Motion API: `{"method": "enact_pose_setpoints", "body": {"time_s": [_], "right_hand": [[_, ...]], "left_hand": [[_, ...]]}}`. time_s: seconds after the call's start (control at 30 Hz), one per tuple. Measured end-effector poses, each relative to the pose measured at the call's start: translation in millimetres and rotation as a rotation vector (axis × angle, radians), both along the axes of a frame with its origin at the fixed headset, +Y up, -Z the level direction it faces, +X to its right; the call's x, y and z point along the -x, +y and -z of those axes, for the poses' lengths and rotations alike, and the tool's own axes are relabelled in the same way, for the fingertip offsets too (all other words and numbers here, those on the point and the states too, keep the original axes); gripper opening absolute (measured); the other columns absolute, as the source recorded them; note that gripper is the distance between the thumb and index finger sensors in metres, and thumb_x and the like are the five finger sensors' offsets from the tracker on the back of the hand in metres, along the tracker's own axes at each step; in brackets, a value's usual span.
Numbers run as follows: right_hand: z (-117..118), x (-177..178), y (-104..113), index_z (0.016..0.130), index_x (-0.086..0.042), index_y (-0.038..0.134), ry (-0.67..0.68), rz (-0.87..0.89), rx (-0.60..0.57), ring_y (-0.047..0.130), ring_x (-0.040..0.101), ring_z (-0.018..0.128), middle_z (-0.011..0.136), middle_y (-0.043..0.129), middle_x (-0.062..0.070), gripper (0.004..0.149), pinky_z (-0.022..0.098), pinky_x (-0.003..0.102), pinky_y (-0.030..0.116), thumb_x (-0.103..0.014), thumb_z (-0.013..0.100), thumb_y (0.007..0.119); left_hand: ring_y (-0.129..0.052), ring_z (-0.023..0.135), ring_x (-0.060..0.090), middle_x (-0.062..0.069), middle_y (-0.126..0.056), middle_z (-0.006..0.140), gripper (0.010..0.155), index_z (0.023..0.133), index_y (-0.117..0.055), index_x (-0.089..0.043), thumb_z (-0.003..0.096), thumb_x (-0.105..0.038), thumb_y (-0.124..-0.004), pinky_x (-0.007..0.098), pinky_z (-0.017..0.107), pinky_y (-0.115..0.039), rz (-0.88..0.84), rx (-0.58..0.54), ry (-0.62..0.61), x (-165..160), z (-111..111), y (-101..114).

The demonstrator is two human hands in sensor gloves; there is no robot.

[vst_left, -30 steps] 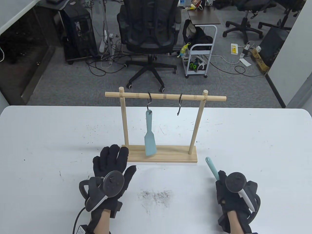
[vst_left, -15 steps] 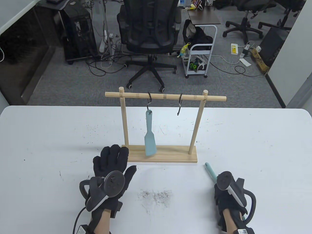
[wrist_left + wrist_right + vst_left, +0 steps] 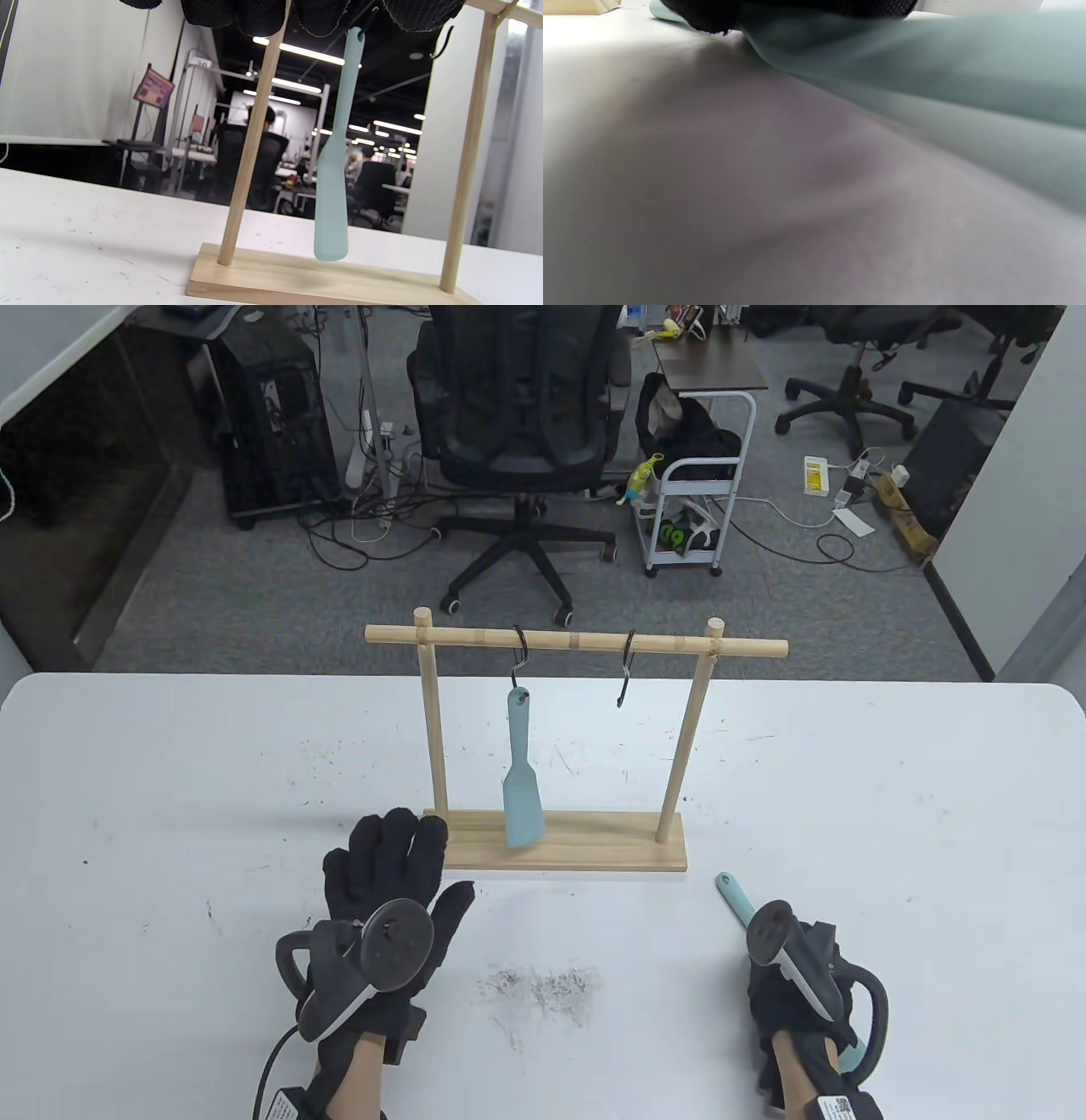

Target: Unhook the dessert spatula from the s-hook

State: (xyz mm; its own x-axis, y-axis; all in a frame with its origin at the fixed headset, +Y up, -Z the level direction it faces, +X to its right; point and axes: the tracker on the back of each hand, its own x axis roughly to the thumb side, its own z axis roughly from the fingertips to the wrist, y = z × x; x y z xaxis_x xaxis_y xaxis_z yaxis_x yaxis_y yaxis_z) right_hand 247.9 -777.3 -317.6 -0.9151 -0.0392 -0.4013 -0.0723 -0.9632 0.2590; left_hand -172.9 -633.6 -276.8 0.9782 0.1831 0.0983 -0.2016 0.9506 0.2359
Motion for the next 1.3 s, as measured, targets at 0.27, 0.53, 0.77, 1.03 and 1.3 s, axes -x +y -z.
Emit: {"method": "enact_pose_setpoints", "body": {"time_s": [0.27, 0.53, 0.77, 1.03, 1.3], "right_hand": [[-0.3, 0.5, 0.7, 0.100, -0.029, 0.067, -0.005, -0.013, -0.008, 0.075, 0.028, 0.080, 0.090, 0.076, 0.003, 0.055, 0.066, 0.051, 0.062, -0.043, 0.048, 0.075], [-0.2, 0.9, 1.3, 0.101, -0.029, 0.067, -0.005, -0.019, -0.005, 0.075, 0.029, 0.080, 0.090, 0.076, 0.002, 0.055, 0.066, 0.051, 0.061, -0.043, 0.048, 0.075], [-0.2, -0.1, 2.8, 0.101, -0.029, 0.067, -0.008, -0.001, -0.002, 0.074, 0.030, 0.083, 0.092, 0.075, 0.003, 0.056, 0.067, 0.052, 0.061, -0.045, 0.048, 0.075], [-5.1, -5.3, 13.6, 0.102, -0.029, 0.064, -0.010, 0.104, -0.051, 0.069, 0.035, 0.092, 0.104, 0.067, 0.006, 0.059, 0.070, 0.055, 0.057, -0.047, 0.047, 0.074], [-13.6, 4.5, 47.8, 0.104, -0.029, 0.060, 0.060, 0.224, -0.188, 0.063, 0.039, 0.098, 0.109, 0.060, 0.007, 0.062, 0.071, 0.058, 0.053, -0.048, 0.047, 0.074]], "left_hand": [[-0.046, 0.118, 0.043, 0.009, -0.049, 0.129, 0.076, 0.120, -0.048, -0.034, 0.0529, -0.067, -0.062, 0.069, 0.081, -0.046, 0.002, 0.001, 0.001, 0.0, 0.1, -0.3], [-0.046, 0.118, 0.043, 0.008, -0.049, 0.129, 0.076, 0.120, -0.048, -0.034, 0.0530, -0.067, -0.062, 0.069, 0.081, -0.046, 0.003, 0.001, 0.002, 0.0, 0.4, -0.4], [-0.046, 0.118, 0.042, 0.009, -0.049, 0.129, 0.076, 0.120, -0.048, -0.033, 0.0529, -0.067, -0.062, 0.069, 0.081, -0.046, 0.003, -0.001, 0.002, 0.0, 0.5, -0.4], [-0.047, 0.118, 0.042, 0.008, -0.050, 0.129, 0.076, 0.120, -0.048, -0.033, 0.0529, -0.067, -0.062, 0.069, 0.081, -0.046, -0.001, -0.004, -0.002, 0.2, 0.2, -0.3], [-0.047, 0.118, 0.042, 0.007, -0.050, 0.128, 0.076, 0.120, -0.048, -0.033, 0.0530, -0.067, -0.062, 0.069, 0.081, -0.046, -0.008, -0.009, -0.003, 1.5, -0.3, -0.3]]}}
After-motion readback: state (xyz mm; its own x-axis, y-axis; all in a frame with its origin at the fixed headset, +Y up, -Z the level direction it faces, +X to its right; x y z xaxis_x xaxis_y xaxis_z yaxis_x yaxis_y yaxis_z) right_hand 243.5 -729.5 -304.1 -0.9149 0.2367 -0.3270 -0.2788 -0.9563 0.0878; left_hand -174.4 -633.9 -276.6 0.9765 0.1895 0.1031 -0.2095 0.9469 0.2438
